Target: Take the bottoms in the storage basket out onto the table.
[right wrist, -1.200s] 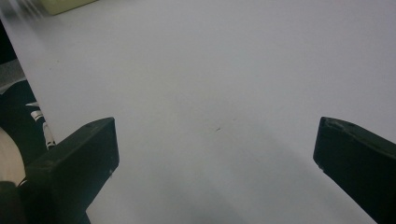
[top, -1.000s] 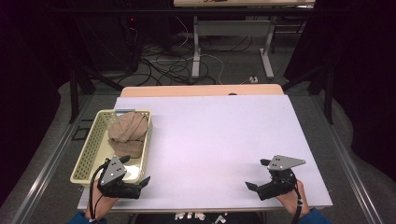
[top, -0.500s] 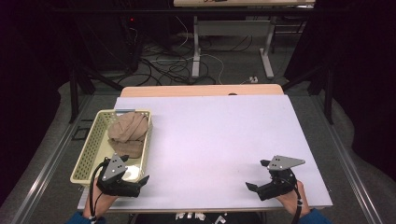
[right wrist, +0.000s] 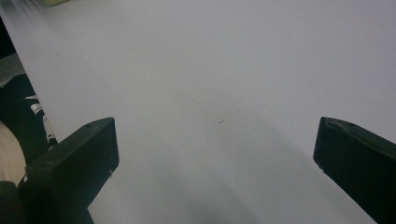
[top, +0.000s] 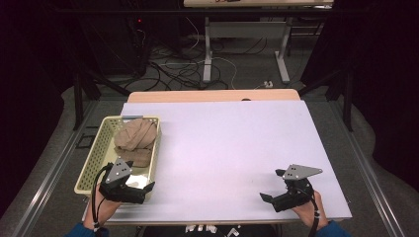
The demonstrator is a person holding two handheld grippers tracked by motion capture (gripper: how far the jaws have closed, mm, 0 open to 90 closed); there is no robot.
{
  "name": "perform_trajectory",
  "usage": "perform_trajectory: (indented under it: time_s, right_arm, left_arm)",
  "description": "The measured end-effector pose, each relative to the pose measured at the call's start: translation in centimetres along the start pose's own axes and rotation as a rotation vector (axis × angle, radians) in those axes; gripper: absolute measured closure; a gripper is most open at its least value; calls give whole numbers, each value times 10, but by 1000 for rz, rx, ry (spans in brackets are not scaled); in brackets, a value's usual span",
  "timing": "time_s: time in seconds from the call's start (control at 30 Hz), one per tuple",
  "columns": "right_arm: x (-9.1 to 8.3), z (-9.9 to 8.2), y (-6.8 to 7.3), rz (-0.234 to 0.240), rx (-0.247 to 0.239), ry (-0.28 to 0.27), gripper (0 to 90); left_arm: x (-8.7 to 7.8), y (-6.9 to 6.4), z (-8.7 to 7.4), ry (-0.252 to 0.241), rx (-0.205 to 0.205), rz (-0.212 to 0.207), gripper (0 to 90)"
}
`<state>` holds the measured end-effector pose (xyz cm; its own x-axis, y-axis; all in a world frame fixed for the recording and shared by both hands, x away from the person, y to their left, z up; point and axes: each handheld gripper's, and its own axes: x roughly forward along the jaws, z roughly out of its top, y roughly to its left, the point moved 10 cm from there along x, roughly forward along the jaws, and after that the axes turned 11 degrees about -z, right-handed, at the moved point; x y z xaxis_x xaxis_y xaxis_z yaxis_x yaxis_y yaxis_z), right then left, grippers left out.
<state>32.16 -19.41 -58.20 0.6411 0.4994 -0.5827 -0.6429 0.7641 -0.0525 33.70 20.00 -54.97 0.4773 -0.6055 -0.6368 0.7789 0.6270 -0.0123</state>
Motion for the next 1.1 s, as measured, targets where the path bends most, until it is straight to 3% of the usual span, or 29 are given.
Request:
perform_trajectory:
  time_s: [0.23, 0.3, 0.47, 0.5, 1.1]
  right_arm:
    - [1, 0, 0, -1, 4, -6, 0]
    - [-1, -2, 0, 4, -3, 18, 0]
    - [1, 0, 0, -2, 5, -3, 0]
    - [-1, -2, 0, 4, -3, 19, 0]
    - [1, -1, -1, 0, 2, 7, 0]
  left_arm:
    - [-1, 5, 4, 24, -1, -4, 1]
    - [-2, 6, 4, 35, 1, -5, 1]
    - [-3, 11, 8, 44, 1, -2, 0]
    - [-3, 11, 8, 44, 1, -2, 0]
    - [-9, 35, 15, 85, 1, 30, 0]
